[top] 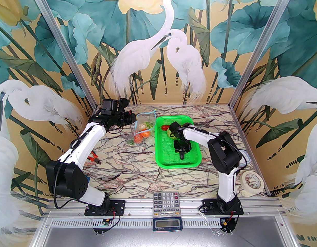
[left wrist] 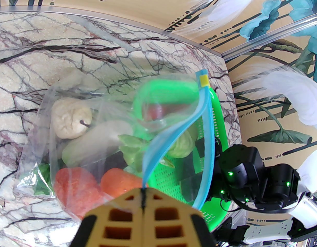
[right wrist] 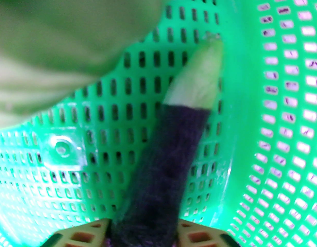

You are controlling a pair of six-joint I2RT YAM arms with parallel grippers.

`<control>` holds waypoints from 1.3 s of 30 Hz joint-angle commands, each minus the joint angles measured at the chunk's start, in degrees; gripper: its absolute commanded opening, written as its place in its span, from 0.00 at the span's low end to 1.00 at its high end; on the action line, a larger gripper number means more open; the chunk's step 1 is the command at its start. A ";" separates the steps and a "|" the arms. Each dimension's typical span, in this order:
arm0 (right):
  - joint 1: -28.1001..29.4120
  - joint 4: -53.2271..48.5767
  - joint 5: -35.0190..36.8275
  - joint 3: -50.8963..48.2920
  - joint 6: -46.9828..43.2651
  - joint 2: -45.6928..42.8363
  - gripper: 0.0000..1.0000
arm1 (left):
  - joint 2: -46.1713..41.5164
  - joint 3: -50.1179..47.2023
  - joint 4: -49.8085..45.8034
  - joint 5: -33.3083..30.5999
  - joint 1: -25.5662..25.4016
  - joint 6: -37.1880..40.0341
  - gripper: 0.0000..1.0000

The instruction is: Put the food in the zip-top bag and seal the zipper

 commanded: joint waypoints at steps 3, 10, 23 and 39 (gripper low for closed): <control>-0.15 -0.36 -0.07 0.29 -0.38 -2.10 0.27 | -0.53 0.42 0.00 0.72 0.39 0.51 0.00; -0.15 -6.93 3.20 4.61 -1.96 -11.52 0.25 | -0.42 0.51 1.56 1.25 0.38 -0.82 0.00; 1.46 16.69 -7.01 18.18 -6.51 -20.26 0.23 | -0.41 -0.51 4.97 1.78 0.40 -3.64 0.00; 10.43 24.62 -6.59 38.23 -13.74 1.74 0.24 | -0.98 -2.05 8.18 2.54 0.42 -6.81 0.00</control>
